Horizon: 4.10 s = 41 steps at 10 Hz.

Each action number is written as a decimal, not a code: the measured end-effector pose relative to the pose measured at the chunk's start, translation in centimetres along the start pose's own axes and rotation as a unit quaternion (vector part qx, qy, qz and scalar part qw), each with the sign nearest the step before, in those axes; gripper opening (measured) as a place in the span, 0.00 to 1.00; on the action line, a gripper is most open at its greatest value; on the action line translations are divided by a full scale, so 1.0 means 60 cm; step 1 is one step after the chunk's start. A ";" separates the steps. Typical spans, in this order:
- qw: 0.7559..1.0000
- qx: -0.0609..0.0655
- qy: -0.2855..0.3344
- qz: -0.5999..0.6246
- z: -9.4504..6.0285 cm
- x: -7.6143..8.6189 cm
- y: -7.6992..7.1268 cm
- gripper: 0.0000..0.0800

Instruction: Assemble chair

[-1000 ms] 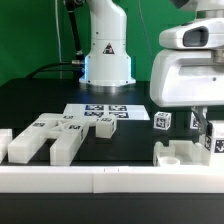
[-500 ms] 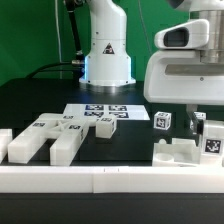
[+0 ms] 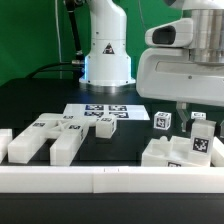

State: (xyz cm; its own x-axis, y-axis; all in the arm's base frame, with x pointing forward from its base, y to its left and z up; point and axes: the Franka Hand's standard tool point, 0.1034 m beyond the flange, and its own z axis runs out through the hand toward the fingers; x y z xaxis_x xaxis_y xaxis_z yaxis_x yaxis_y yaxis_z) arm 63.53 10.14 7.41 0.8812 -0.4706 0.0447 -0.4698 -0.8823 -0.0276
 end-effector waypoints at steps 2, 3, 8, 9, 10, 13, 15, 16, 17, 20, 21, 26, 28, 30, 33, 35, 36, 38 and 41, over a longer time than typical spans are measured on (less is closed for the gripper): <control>1.000 0.000 0.000 0.000 0.001 -0.001 -0.001 0.63; 1.000 0.000 -0.001 -0.004 -0.002 -0.001 -0.001 0.63; 0.998 0.000 -0.006 -0.055 -0.068 0.001 0.033 0.81; 0.999 -0.002 -0.008 -0.052 -0.069 -0.002 0.049 0.81; 0.998 -0.003 -0.008 -0.054 -0.066 -0.003 0.044 0.81; 0.998 -0.003 -0.009 -0.055 -0.064 -0.003 0.044 0.81; 0.998 0.006 -0.007 -0.056 -0.068 -0.012 0.061 0.81; 0.998 0.004 -0.013 -0.063 -0.070 -0.033 0.087 0.81; 0.998 0.001 -0.017 -0.062 -0.071 -0.053 0.113 0.81; 0.997 0.000 -0.009 -0.075 -0.058 -0.076 0.180 0.81; 0.997 0.000 -0.011 -0.078 -0.060 -0.077 0.173 0.81; 0.997 0.001 -0.014 -0.075 -0.048 -0.094 0.202 0.81; 0.998 -0.003 -0.031 -0.058 -0.030 -0.120 0.256 0.81; 0.998 -0.006 -0.040 -0.055 -0.010 -0.126 0.295 0.81; 0.996 -0.005 -0.040 -0.074 -0.014 -0.118 0.284 0.81; 0.995 -0.007 -0.052 -0.086 -0.011 -0.122 0.290 0.81; 0.990 -0.013 -0.097 -0.103 -0.005 -0.129 0.306 0.81; 0.981 -0.019 -0.159 -0.112 0.007 -0.129 0.332 0.81; 0.960 -0.028 -0.257 -0.109 0.010 -0.133 0.344 0.81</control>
Offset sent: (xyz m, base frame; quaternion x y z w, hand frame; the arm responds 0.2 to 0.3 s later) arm -0.0115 -0.0005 0.0300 -0.0262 -0.0268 -0.0700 0.9968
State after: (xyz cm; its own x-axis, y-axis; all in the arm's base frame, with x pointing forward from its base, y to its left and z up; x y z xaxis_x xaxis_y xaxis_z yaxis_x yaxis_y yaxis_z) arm 46.81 -4.32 5.86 0.8619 -0.2239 -0.4551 -0.2606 -0.9653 -0.0186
